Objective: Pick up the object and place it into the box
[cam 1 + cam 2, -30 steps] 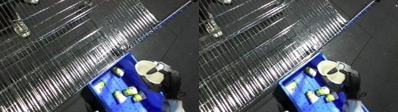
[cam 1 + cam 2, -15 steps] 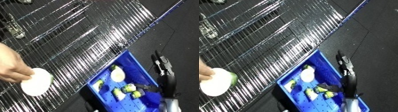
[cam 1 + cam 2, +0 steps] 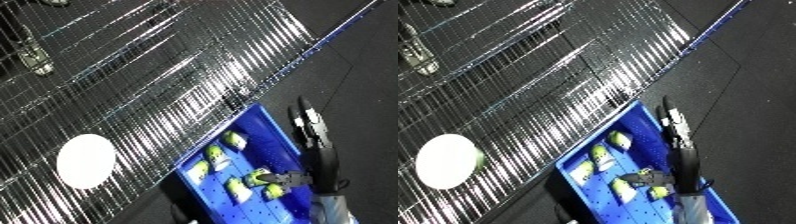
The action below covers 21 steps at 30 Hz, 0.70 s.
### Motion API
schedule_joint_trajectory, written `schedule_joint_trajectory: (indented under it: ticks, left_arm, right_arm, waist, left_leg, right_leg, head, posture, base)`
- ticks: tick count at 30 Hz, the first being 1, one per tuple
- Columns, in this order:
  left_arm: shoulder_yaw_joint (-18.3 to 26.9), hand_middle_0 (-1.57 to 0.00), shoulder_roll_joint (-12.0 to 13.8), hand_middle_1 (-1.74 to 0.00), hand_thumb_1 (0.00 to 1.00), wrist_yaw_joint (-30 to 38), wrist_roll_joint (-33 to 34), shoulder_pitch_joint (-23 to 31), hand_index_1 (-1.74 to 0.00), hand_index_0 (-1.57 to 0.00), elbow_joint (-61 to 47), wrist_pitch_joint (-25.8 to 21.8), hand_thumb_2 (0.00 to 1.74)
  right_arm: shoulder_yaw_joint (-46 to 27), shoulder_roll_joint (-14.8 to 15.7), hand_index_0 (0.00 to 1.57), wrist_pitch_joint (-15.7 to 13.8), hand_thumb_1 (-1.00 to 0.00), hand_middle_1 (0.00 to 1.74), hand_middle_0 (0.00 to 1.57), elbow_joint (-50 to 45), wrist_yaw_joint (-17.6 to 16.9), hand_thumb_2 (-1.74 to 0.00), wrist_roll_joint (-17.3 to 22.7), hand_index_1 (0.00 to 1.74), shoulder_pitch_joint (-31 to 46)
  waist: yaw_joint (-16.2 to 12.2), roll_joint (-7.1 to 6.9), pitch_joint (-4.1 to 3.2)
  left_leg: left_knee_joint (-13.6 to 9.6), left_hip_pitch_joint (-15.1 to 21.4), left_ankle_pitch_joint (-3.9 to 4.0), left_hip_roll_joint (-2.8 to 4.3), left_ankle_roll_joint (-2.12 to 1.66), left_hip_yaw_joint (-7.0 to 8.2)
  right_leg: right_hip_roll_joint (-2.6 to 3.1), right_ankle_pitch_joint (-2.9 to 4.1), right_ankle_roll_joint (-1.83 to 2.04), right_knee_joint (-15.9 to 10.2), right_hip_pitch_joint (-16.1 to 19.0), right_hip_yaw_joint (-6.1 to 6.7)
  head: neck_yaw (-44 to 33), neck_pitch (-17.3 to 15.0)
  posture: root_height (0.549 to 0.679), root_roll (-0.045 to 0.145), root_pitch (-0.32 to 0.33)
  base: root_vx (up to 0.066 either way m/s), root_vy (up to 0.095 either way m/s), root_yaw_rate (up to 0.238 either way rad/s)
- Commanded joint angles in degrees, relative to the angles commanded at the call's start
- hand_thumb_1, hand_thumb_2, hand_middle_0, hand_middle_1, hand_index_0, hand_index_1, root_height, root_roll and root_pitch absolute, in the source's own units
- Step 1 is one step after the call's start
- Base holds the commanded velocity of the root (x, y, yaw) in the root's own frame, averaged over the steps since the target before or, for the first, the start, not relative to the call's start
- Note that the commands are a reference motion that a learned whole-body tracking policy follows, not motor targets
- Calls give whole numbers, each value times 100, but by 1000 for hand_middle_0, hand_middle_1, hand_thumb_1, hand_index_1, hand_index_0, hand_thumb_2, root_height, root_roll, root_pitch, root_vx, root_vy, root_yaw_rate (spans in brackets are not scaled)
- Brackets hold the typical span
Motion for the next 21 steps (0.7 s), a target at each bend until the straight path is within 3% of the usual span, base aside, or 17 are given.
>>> schedule_joint_trajectory:
  ticks: [13,21]
  left_arm:
    - [-10,-1570,32,-1740,1000,-31,127,-96,-1740,-1570,42,222,1740]
    - [62,-1570,88,-1740,1000,-70,161,-107,-1740,-1570,42,399,1740]
  right_arm:
    - [553,49,0,675,0,0,0,-268,493,0,-179,0,-584]
    - [839,194,0,984,0,0,0,-313,756,0,-274,0,-904]
  waist:
    - [410,-139,0]
    - [644,-228,-5]
  left_leg:
    - [206,-180,-4,-50,-4,-208]
    - [465,-322,-92,-102,16,-328]
  right_leg:
    - [-40,25,13,64,110,-186]
    - [-61,-6,13,252,122,-289]
  head:
    - [-591,-356]
    - [-931,-627]
  posture:
    - [644,94,41]
    - [641,87,23]
  base:
    - [23,-45,105]
    - [46,-33,119]
